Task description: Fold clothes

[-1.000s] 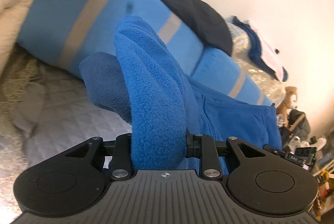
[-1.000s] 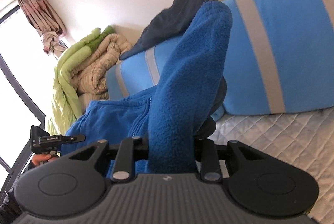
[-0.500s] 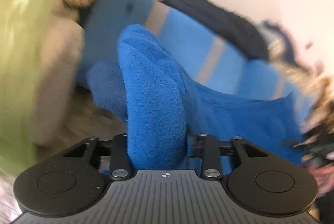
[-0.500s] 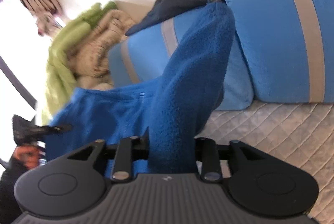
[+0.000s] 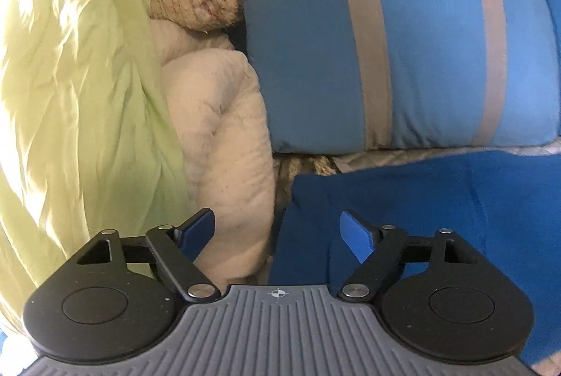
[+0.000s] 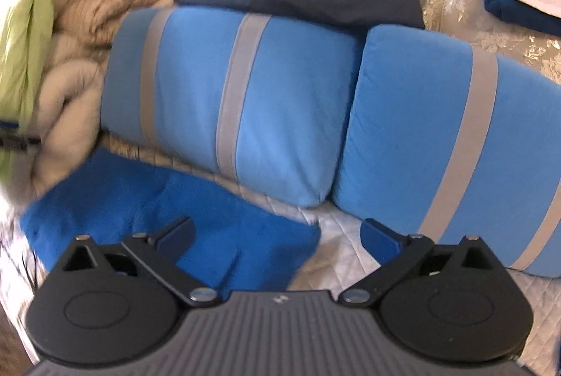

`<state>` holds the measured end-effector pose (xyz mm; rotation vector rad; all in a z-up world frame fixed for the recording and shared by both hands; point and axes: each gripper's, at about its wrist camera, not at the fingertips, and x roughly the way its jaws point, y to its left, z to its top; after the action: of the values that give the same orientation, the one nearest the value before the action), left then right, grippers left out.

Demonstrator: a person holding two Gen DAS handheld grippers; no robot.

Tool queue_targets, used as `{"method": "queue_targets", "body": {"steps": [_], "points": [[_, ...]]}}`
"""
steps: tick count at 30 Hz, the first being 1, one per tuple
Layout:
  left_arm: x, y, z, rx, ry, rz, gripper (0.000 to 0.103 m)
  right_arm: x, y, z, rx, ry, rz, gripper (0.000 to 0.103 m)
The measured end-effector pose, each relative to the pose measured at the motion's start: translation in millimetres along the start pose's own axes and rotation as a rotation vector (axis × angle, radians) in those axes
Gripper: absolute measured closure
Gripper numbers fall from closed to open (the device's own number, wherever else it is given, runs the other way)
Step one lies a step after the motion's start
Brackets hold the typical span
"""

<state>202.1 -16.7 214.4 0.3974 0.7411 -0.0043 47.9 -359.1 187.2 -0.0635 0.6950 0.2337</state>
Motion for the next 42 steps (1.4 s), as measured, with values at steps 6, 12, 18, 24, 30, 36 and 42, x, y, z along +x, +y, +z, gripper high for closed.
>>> {"method": "queue_targets", "body": {"steps": [6,12,18,24,30,36,42], "points": [[-7,12,-15,-0.084,0.095,-0.169,0.024,0,-14,-21,-0.010,0.101,0.025,0.000],[-13,17,-23,-0.164,0.162,-0.296,0.024,6,-33,-38,0.037,0.214,0.069,0.000],[-26,22,-23,-0.142,0.152,-0.302,0.024,-4,-66,-46,0.099,0.226,0.068,0.000],[-38,34,-21,-0.143,0.133,-0.288,0.024,-31,-114,-44,0.112,0.186,0.003,0.000],[-46,46,-19,-0.165,0.113,-0.291,0.024,-64,-171,-47,0.126,0.156,-0.105,0.000],[-60,52,-23,-0.142,0.042,-0.311,0.024,-105,-232,-58,0.198,0.119,-0.178,0.000],[-71,62,-32,-0.123,0.006,-0.318,0.024,-153,-285,-76,0.256,0.064,-0.237,0.000]]}}
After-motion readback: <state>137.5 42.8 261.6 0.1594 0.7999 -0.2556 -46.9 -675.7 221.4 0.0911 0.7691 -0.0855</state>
